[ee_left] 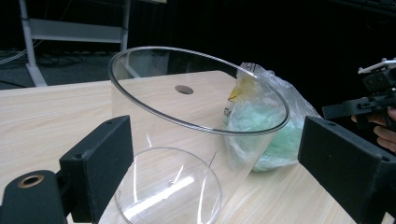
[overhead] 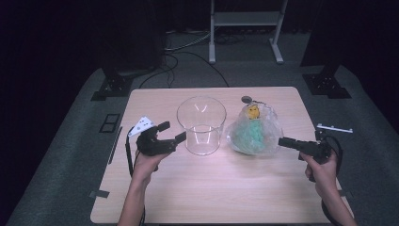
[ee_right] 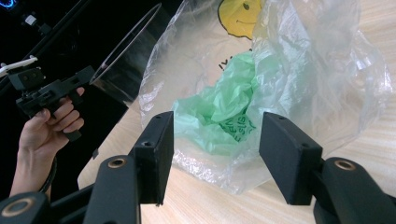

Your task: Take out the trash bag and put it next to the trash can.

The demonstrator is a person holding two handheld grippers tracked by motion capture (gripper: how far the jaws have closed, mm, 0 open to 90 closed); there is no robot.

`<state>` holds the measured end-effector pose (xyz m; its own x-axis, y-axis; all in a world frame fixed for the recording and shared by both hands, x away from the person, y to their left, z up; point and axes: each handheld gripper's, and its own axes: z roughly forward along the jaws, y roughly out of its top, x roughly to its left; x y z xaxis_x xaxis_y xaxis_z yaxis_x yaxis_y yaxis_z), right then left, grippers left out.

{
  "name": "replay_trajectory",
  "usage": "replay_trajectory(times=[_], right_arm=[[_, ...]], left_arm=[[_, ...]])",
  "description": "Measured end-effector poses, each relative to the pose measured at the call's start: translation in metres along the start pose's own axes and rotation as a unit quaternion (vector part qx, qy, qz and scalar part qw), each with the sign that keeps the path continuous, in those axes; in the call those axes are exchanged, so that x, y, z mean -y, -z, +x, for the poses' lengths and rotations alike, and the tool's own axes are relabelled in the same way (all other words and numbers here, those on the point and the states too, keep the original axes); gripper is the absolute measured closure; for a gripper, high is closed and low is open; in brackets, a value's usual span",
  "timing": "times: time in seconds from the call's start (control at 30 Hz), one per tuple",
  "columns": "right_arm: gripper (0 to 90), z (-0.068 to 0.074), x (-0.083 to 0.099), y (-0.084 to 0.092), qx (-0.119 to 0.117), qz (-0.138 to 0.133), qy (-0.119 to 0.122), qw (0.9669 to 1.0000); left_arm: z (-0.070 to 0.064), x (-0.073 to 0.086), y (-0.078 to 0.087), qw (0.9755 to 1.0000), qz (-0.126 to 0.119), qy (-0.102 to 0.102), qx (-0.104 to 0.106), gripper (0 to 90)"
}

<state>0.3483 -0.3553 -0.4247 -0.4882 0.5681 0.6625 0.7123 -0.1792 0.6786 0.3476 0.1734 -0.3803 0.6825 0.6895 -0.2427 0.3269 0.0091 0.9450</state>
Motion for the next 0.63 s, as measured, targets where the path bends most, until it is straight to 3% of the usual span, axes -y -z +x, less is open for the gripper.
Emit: replay_trajectory(times=[0.63], right_arm=[[43.1,-0.018,0.031,0.008,-0.007,-0.017,-0.032,0.9993]], left_arm=[[0.000,0.001,0.000,1.0000,0.002,0.000,0.001,9.3]])
